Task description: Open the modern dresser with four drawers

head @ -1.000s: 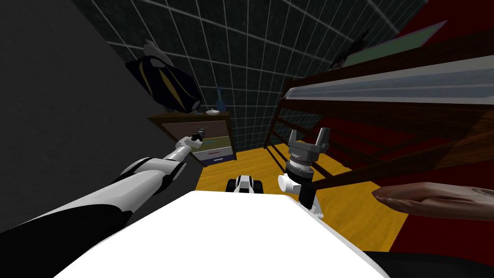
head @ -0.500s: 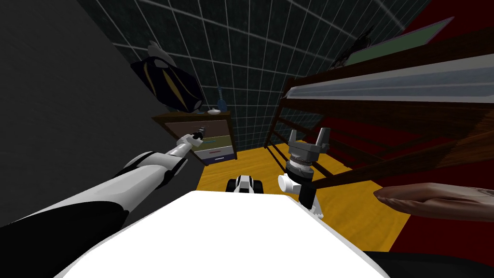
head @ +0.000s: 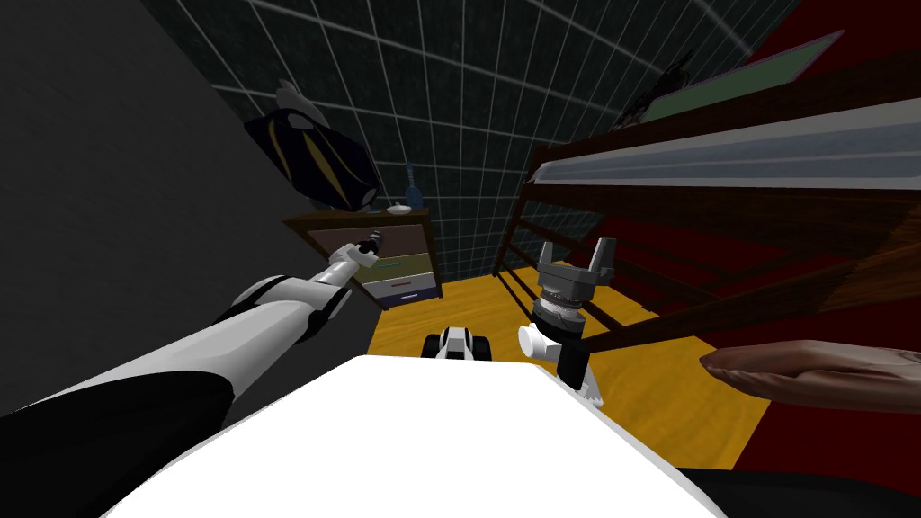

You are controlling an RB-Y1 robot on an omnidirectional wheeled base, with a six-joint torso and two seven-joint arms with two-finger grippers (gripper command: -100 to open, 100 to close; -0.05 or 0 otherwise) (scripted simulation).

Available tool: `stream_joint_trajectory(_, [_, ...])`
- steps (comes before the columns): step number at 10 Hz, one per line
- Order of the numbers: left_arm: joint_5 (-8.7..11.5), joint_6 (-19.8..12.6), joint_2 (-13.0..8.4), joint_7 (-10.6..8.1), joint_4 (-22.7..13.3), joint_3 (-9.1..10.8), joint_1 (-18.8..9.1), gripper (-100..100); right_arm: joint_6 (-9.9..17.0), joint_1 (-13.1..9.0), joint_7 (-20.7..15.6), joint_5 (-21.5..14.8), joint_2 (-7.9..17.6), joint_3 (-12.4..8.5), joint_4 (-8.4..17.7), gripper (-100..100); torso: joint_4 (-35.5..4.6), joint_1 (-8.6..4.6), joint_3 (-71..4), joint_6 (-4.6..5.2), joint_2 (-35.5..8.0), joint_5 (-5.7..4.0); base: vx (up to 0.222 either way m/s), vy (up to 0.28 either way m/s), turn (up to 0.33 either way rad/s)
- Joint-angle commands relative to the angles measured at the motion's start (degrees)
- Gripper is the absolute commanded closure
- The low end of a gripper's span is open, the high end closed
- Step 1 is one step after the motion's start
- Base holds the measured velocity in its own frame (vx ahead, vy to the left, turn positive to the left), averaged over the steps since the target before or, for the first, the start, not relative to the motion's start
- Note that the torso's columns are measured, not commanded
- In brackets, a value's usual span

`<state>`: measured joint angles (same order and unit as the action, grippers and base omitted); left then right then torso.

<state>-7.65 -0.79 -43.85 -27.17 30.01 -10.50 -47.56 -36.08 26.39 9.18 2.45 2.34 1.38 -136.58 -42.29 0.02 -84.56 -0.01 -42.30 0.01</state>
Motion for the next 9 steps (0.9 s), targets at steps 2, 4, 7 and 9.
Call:
stream_joint_trajectory(2, [4.53, -1.57, 0.20, 3.85, 6.12, 4.50, 6.34, 100, 0.00, 0.00, 0.00, 0.00, 0.00, 0.00, 0.00, 0, 0.21, 0.03, -0.22, 0.02, 0.33, 0.04, 0.070, -0.022, -0.015])
stream_joint_trajectory(4, [7.07, -3.31, 0.51, 6.79, 9.08, 7.81, 8.83, 100, 0.00, 0.00, 0.00, 0.00, 0.00, 0.00, 0.00, 0, 0.29, 0.25, -0.17, 0.09, 0.24, 0.21, 0.031, 0.000, -0.048])
stream_joint_trajectory(7, [8.96, -3.31, 0.51, 7.76, 14.64, 9.17, 14.16, 100, 0.00, 0.00, 0.00, 0.00, 0.00, 0.00, 0.00, 0, 0.42, 0.16, -0.35, 0.19, 0.54, 0.25, 0.044, -0.010, -0.007])
stream_joint_trajectory(9, [11.87, -5.06, 0.82, 10.56, 16.78, 12.05, 15.68, 100, 0.00, 0.00, 0.00, 0.00, 0.00, 0.00, 0.00, 0, 0.56, 0.33, -0.33, 0.21, 0.52, 0.43, 0.028, -0.005, -0.040])
